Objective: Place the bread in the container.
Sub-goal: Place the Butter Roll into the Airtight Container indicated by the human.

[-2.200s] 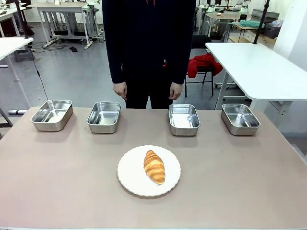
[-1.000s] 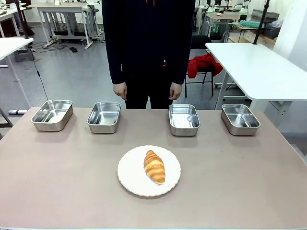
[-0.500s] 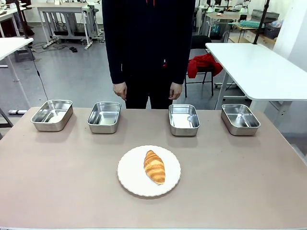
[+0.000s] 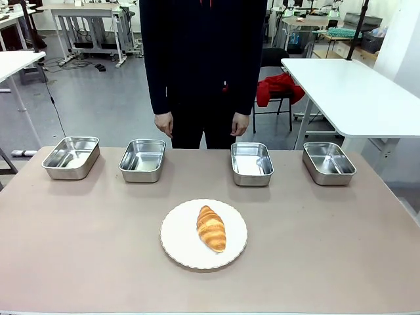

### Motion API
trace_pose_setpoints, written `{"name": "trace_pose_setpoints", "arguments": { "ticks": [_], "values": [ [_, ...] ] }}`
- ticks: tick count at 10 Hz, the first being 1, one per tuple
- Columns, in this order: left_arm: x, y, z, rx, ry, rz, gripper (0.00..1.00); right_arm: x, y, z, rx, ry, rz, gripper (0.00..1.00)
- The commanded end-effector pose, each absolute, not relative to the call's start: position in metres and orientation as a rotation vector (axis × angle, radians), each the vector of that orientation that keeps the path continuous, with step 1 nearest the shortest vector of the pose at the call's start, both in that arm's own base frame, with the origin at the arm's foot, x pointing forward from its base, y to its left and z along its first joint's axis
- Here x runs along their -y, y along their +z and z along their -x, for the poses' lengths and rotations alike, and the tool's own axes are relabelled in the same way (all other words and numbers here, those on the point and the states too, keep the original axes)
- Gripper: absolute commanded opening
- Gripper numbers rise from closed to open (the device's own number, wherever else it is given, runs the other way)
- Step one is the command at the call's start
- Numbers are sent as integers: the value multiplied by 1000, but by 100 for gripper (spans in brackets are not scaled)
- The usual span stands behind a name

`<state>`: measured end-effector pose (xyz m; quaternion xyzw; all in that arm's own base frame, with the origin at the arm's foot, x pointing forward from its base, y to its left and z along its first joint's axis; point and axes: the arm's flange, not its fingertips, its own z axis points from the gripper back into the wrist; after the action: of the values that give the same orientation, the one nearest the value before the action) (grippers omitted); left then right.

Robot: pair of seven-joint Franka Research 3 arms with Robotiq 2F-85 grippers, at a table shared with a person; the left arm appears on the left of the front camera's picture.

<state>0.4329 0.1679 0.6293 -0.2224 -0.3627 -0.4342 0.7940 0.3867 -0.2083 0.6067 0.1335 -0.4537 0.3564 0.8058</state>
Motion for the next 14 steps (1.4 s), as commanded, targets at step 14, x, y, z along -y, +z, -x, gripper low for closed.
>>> {"name": "trace_pose_setpoints", "arguments": {
  "ticks": [14],
  "values": [
    [-168,631,-432,799,-945,479,100,207,608,-387,977,767,-284,100]
  ]
}}
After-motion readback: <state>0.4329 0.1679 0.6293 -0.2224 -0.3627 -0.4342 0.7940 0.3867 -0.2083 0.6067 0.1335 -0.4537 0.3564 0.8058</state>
